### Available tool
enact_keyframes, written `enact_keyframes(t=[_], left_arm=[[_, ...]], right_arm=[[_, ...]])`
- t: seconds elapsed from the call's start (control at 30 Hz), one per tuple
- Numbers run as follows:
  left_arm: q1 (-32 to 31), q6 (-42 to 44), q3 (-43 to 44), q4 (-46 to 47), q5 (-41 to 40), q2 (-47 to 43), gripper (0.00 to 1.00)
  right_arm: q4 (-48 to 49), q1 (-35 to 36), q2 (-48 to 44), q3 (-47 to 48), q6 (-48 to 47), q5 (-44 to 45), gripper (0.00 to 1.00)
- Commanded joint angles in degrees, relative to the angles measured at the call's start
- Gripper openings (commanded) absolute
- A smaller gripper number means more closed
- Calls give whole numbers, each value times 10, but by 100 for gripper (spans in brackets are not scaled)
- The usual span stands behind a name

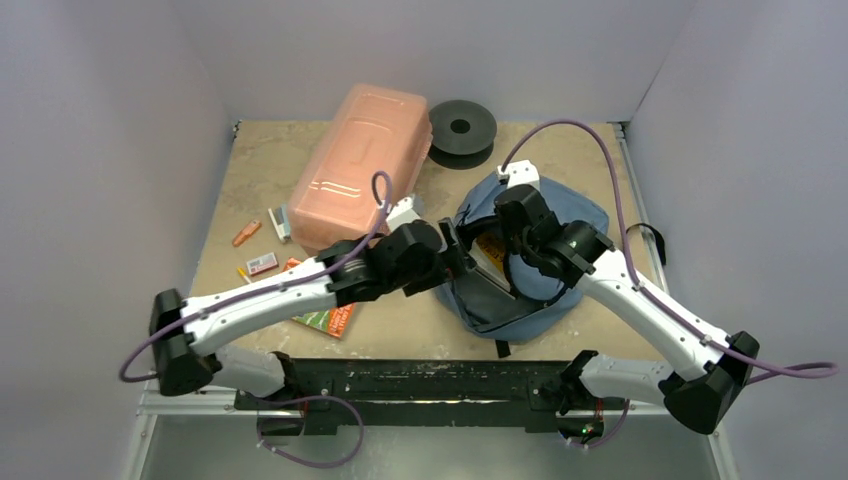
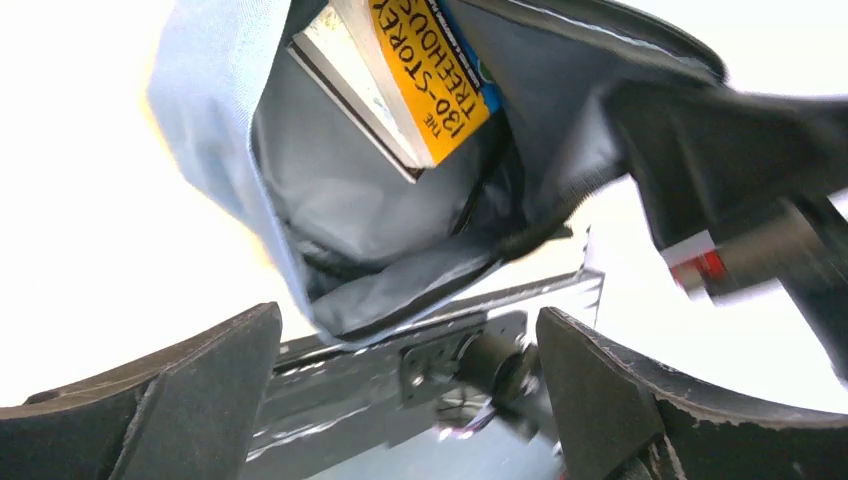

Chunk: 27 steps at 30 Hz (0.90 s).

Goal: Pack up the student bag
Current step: Place the book in the student bag, then pick up the book from the center of the board.

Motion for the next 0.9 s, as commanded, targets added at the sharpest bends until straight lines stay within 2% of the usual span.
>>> enact_keyframes(t=[0.0, 0.07, 0.13, 0.2, 0.23, 0.33, 0.37, 0.43, 0.5, 0.57, 0.63, 0.7, 0.87], left_arm=[[-5, 186, -48, -84, 10, -121, 98], [-5, 262, -83, -91, 24, -192, 98], [-5, 315, -130, -90, 27, -283, 98], [-5, 368, -172, -96, 15, -387, 98], [-5, 384, -179, -107, 0, -434, 98], [-5, 413, -167, -161, -73, -551, 98], [-5, 410, -154, -185, -100, -578, 98], [-5, 394, -119, -234, -149, -608, 98], [-5, 379, -78, -285, -182, -615, 97], [-5, 355, -37, -339, -203, -606, 96], [-5, 320, 2, -410, -221, -588, 96], [-5, 297, 20, -443, -229, -580, 95], [-5, 275, -6, -439, -218, -589, 95]], right_arm=[[10, -2, 3, -25, 2, -17, 30], [43, -2, -7, -49, -32, -166, 63], [122, 0, -29, -96, -32, -339, 63], [234, 26, -64, -161, -32, -442, 63], [296, 58, -73, -189, -32, -439, 63], [420, 215, -64, -223, -32, -302, 63], [461, 251, -50, -230, -44, -248, 96], [555, 302, -8, -239, -44, -163, 99], [584, 329, 62, -216, -40, -89, 99], [558, 334, 147, -149, -28, -87, 99], [563, 354, 232, -77, -70, -127, 99], [594, 378, 316, -34, -116, -139, 99], [576, 385, 450, 108, -126, -138, 99]])
